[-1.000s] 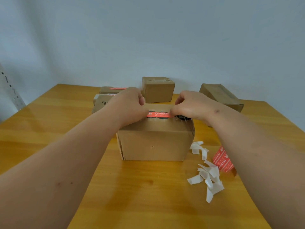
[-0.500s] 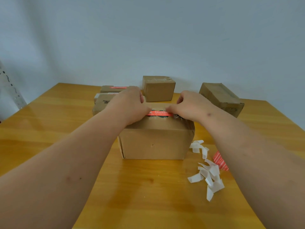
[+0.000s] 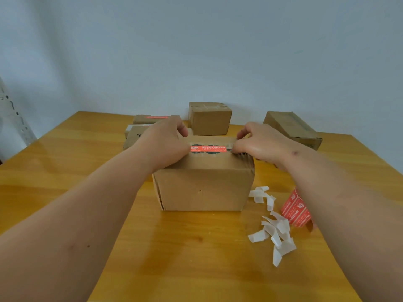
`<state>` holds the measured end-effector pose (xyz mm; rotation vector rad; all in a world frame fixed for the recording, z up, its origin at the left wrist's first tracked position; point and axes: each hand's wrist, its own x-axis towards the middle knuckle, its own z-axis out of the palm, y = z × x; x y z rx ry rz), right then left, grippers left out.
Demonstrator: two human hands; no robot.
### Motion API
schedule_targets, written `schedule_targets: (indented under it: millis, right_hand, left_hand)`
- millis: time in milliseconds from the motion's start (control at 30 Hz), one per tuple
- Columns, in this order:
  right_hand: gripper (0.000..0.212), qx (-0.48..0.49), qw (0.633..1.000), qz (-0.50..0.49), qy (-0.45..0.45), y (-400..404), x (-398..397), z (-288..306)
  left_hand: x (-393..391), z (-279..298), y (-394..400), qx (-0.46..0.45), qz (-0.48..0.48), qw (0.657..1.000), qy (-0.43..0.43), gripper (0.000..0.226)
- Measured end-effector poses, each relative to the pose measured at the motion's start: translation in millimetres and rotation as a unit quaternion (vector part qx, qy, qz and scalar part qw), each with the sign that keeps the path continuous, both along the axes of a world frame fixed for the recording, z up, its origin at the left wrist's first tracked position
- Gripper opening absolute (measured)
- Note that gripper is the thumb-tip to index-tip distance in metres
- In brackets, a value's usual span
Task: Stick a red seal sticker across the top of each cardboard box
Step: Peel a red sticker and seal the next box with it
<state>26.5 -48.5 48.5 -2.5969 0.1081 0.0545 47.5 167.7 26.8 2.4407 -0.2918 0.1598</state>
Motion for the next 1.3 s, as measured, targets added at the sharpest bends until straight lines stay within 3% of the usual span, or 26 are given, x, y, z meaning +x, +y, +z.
schedule_targets:
  millis: [100,200,367,500,800,1033,1300]
  right_hand:
    - [0.094,-0.024,0.992,0.073,0.101,-2.7,-7.1,2.3]
    - [0.119,-0.087,0.982,0.129,0.106,-5.5,-8.8,-2.6]
    - [0.107,-0.030,0.989,0.130,0.066,-6.1,-14.1,-9.4]
    - [0.107,-0.056,0.989,0.132,0.044,-1.1,-17.9,-10.8]
    - [0.102,-0.054,0.985,0.163,0.016,37.2,-5.4,-18.4]
    - [0.105,-0.063,0.984,0.168,0.010,68.2,25.1,-31.5]
    - [0.104,-0.094,0.981,0.168,-0.030,94.0,63.4,-42.0]
  left_hand:
    - [-5.5,4.9,3.5,0.019,-0.043,0.998,0.035,0.043]
    - [-11.4,13.6,4.5,0.076,-0.084,0.992,0.060,0.050]
    - [-17.5,15.0,8.7,0.098,-0.105,0.987,0.065,0.049]
    - [-21.7,14.3,15.2,0.120,-0.097,0.987,0.041,0.048]
    - [-26.3,23.6,43.5,0.283,-0.013,0.959,-0.017,0.047]
    - [-0.9,18.6,70.3,0.263,0.027,0.964,0.002,0.046]
    - [43.2,20.6,76.0,0.309,0.056,0.949,0.012,0.040]
